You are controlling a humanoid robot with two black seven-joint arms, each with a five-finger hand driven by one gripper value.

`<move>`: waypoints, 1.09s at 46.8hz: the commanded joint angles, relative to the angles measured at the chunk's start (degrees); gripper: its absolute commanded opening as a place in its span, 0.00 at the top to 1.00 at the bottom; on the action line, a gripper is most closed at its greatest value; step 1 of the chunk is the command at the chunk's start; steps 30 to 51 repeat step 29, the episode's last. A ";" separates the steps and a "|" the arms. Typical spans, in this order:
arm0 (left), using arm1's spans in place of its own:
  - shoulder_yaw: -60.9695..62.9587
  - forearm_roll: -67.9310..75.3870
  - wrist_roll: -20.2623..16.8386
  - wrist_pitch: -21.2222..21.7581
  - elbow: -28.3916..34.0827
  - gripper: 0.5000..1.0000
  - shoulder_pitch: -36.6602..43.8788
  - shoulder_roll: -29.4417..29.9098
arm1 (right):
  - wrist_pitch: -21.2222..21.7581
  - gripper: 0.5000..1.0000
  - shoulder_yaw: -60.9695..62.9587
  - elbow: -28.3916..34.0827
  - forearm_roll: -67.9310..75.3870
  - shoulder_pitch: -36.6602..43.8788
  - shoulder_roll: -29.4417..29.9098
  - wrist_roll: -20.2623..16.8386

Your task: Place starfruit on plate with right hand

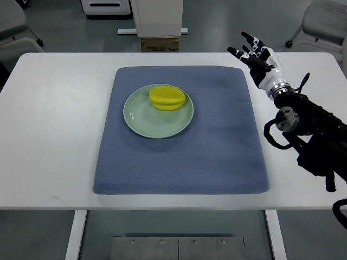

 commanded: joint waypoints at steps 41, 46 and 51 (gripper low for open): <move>0.00 0.00 0.01 0.02 0.00 0.00 0.00 0.00 | -0.16 0.00 4.21 -0.43 -0.01 -5.77 -1.26 0.72; 0.00 0.00 0.01 0.02 0.00 0.00 0.00 0.00 | -0.16 0.00 4.21 -0.43 -0.01 -5.77 -1.26 0.72; 0.00 0.00 0.01 0.02 0.00 0.00 0.00 0.00 | -0.16 0.00 4.21 -0.43 -0.01 -5.77 -1.26 0.72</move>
